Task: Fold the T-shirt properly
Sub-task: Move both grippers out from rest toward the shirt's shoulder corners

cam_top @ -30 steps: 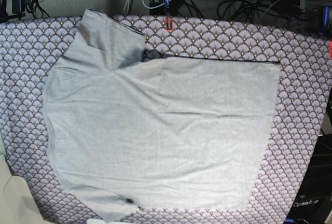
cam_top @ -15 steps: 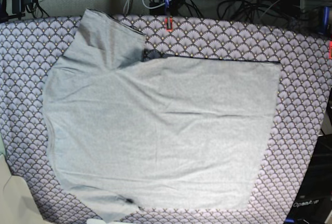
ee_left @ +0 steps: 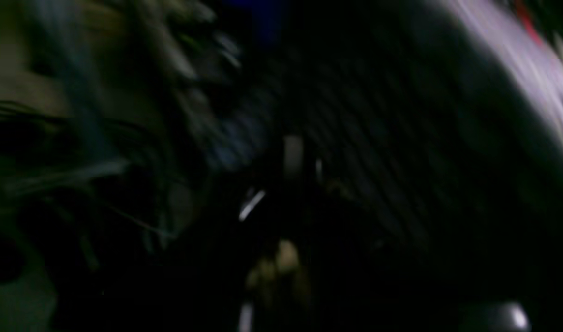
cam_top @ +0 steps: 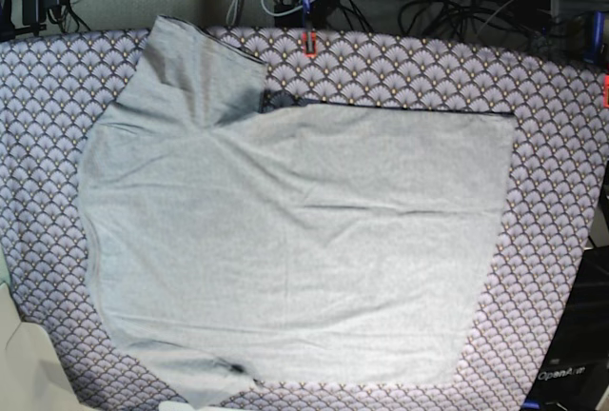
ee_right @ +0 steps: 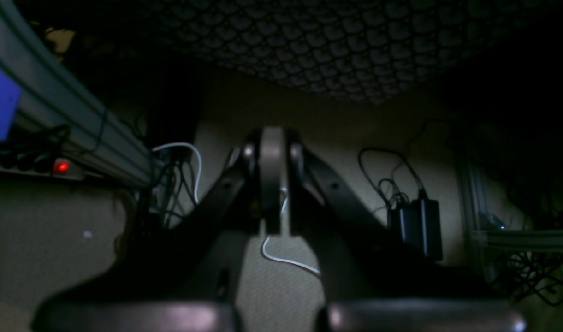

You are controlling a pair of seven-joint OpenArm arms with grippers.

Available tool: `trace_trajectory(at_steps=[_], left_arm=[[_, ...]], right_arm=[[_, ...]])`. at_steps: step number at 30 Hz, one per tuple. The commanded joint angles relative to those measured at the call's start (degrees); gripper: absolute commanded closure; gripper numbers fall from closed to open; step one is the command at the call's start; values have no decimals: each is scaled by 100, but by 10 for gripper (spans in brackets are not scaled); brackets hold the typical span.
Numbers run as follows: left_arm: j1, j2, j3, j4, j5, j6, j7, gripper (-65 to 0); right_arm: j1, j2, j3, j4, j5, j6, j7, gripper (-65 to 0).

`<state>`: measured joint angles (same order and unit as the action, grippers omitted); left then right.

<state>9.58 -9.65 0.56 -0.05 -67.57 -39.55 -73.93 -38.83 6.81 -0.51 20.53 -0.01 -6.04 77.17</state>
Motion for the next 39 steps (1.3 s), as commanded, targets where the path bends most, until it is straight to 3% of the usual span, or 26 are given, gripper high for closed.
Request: trace_trajectory(at_steps=[1,7,15,18,26,33,36,39], left_arm=[[-145,-77,98,5,-254,-45,-154,0],[-497,196,1470,5,-1743,-45,-145,0],[-312,539,2982,5,-1743,-45,-128,0],[-251,547,3061,5,-1743,-45,-128,0],[-277,1022,3281,5,-1743,-45,-128,0],[-303,1128,3439,5,-1743,-45,-110,0],[-330,1110,3430,5,-1743,-45,233,0],[-427,1092,3465,5,-1743,-45,927,0]], right_arm=[[-139,44,12,-1,23,-59,138,0],[-139,44,21,-1,23,-59,138,0],[-130,44,21,-1,32,-68,138,0],[-130,44,21,-10,32,-68,138,0],[-139,44,29,-1,32,-68,147,0],[-130,115,73,-1,32,-68,147,0],[-130,115,240,-1,32,-68,138,0],[-130,115,399,-10,32,-68,138,0]])
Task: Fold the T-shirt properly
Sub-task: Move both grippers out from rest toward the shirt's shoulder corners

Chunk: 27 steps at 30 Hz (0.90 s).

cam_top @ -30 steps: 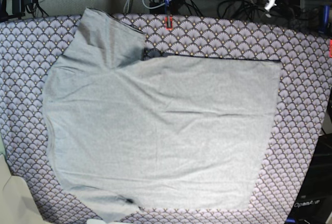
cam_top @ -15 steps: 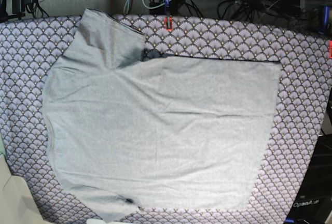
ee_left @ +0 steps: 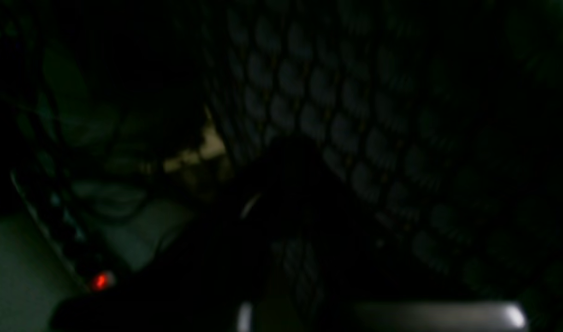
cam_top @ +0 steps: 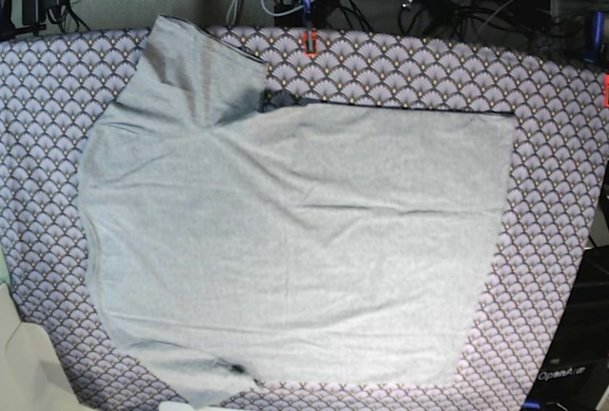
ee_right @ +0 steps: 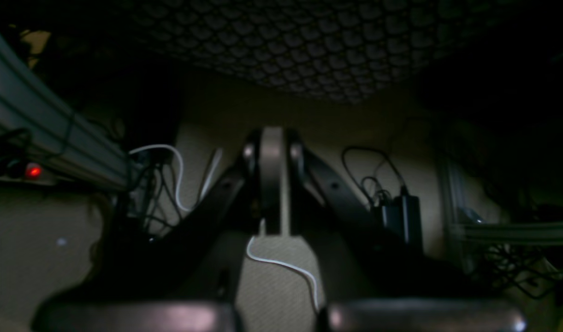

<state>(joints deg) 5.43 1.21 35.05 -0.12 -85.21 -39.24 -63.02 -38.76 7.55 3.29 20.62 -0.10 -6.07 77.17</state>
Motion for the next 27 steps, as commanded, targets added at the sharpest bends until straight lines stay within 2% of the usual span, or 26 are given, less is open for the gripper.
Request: trace_trajectory(at_steps=[1,4,9,12,15,21,27], left_arm=[[-20,-3,25,12,130,-76,4,0],[33,-161,25,12,807,-76,127,0],[332,-363,25,12,2424,-76,153,0],[402,-556,25,12,3497,-71,742,0],[411,-776,16,12,4552,790,1630,0],[578,-943,16,12,5879,2171,2799,0],[332,-891,-10,12,6301,2795,4197,0]], right_arm=[[-137,40,62,-27,41,-66,138,0],[-137,58,97,-36,41,-66,138,0],[-137,111,141,-45,41,-66,33,0],[-75,128,141,-45,49,-66,-134,0],[-58,128,141,-45,49,-66,-205,0],[-58,120,141,-45,49,-75,-205,0],[-5,111,150,-53,49,-75,-213,0]])
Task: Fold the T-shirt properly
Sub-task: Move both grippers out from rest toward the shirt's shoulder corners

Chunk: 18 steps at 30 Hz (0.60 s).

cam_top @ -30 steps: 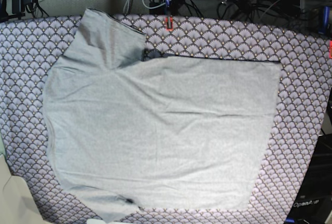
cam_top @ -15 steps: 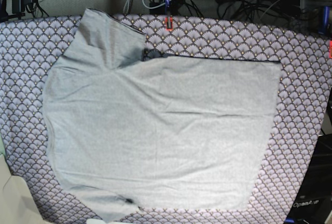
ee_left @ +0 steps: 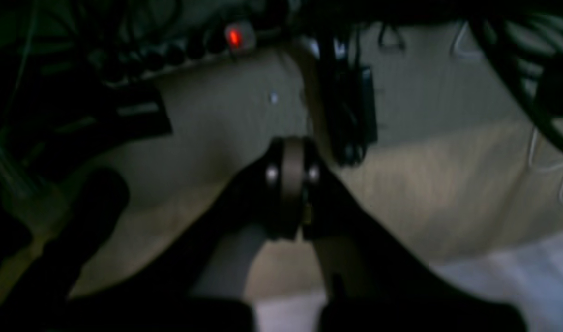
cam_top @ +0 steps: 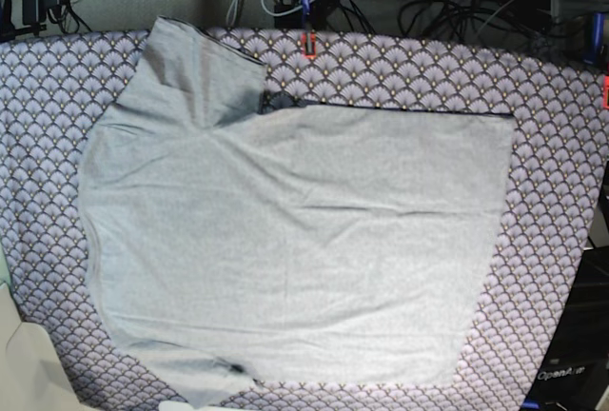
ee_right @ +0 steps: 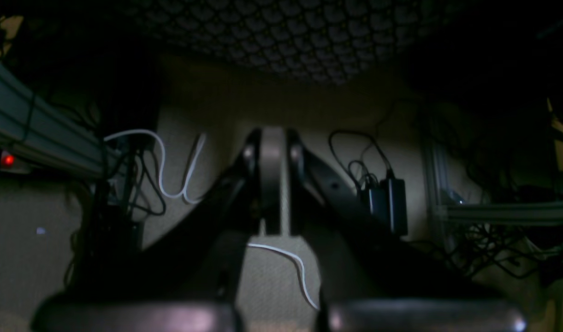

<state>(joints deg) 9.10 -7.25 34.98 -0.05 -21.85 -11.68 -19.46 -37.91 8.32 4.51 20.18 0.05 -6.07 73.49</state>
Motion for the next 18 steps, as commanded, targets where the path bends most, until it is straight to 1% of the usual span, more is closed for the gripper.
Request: trace_trajectory(at_steps=[1,3,5,8,9,10,13,15,18], left_arm=[[-97,26,5,5,-18,135,61,0],[-159,114,23,5,0,329,360,0],[-273,149,14,5,0,557,544,0],[-440,254,5,5,-35,1023,861,0],[-502,254,5,5,-35,1129,1019,0],[-546,254,-4,5,-35,1190,1151,0],[-633,254,-12,5,-53,1208,1379,0],[-669,254,-21,5,-88,1234,1414,0],[-721,254,-30,5,-334,1217,1388,0]], right_arm=[[-73,34,28,-18,34,-75,136,0],[-55,25,63,-18,34,-75,-4,0],[6,25,98,-18,34,-75,-154,0],[68,17,98,-18,34,-75,-224,0],[86,17,98,-18,34,-75,-233,0],[121,17,98,-18,34,-75,-268,0],[217,17,98,-18,34,-75,-488,0],[261,17,98,-18,34,-75,-646,0],[323,17,98,-18,34,-75,-769,0]])
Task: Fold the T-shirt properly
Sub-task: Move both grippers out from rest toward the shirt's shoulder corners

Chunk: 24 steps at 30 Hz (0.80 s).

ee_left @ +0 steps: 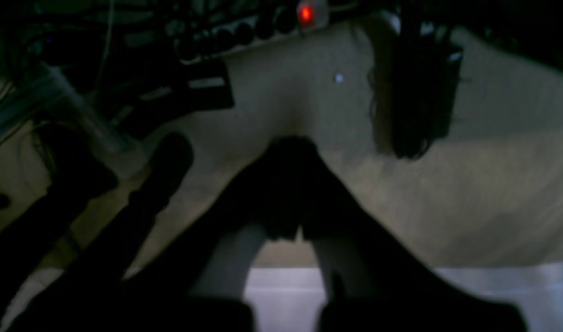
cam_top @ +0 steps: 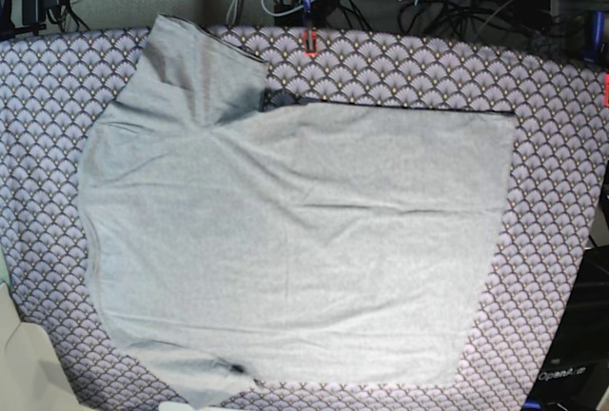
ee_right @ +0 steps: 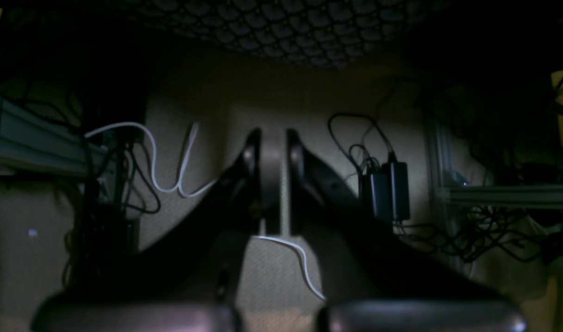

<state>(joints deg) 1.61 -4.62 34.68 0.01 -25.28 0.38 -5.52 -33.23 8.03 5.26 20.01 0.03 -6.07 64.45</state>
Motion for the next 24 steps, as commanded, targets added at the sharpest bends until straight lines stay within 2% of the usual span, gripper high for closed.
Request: trace_trajectory(at_steps=[1,3,5,8,12,16,24], left_arm=[[28,-8,1,-1,-70,-7,-24,0],[28,1,1,-1,-219,-16,-59,0],[46,1,1,-1,-413,-16,-455,0],[248,1,27,-1,-571,-25,-1360,0],[635,1,176,-1,-299,-34,-2793,0],[978,80,370,-1,-79,-43,-3945,0],[1813,53,396,-1,-79,-43,-6274,0]], right_arm=[[-127,45,24,-1,36,-75,109,0],[-110,45,24,-1,36,-75,92,0],[-101,45,24,-1,36,-75,65,0],[-48,45,15,-1,36,-66,65,0],[-30,71,15,-1,36,-66,65,0],[-22,80,6,-1,36,-66,65,0],[-22,89,-3,-1,27,-57,65,0]])
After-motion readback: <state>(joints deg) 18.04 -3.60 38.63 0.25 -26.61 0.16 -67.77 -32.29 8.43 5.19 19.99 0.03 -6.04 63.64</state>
